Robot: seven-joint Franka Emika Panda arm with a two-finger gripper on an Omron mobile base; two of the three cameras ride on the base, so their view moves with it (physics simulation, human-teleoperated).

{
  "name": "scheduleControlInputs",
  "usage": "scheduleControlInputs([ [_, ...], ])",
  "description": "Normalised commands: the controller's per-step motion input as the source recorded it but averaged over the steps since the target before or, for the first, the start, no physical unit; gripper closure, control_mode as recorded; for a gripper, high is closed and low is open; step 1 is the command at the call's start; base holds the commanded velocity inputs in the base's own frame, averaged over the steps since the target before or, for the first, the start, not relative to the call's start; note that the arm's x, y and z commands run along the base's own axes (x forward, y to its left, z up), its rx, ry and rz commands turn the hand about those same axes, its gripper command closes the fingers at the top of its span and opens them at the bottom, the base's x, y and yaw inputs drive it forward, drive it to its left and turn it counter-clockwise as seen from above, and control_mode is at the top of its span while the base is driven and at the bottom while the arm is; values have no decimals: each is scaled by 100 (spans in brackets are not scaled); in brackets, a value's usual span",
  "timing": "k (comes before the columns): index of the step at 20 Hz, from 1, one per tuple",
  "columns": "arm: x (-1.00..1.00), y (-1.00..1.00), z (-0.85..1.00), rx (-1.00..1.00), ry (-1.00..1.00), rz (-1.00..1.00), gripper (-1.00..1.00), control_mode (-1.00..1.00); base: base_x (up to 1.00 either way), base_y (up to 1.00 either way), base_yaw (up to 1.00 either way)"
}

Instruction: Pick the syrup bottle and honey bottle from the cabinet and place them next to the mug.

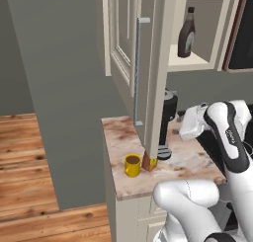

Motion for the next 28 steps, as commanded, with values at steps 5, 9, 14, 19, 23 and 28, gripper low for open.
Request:
scheduleControlInputs([
  [5,0,-72,66,5,43,-57,-100,-100,0,0,0],
  [9,-7,-57,38,14,13,-47,-100,-100,0,0,0],
  [14,-20,-5,51,3,-6,-25,-100,-100,0,0,0],
  [19,-34,11,64,0,-16,-15,-100,-100,0,0,0],
  [23,-34,4,7,-1,-9,-9,-100,-100,0,0,0],
  [28,-36,0,32,-1,1,-9,-100,-100,0,0,0],
])
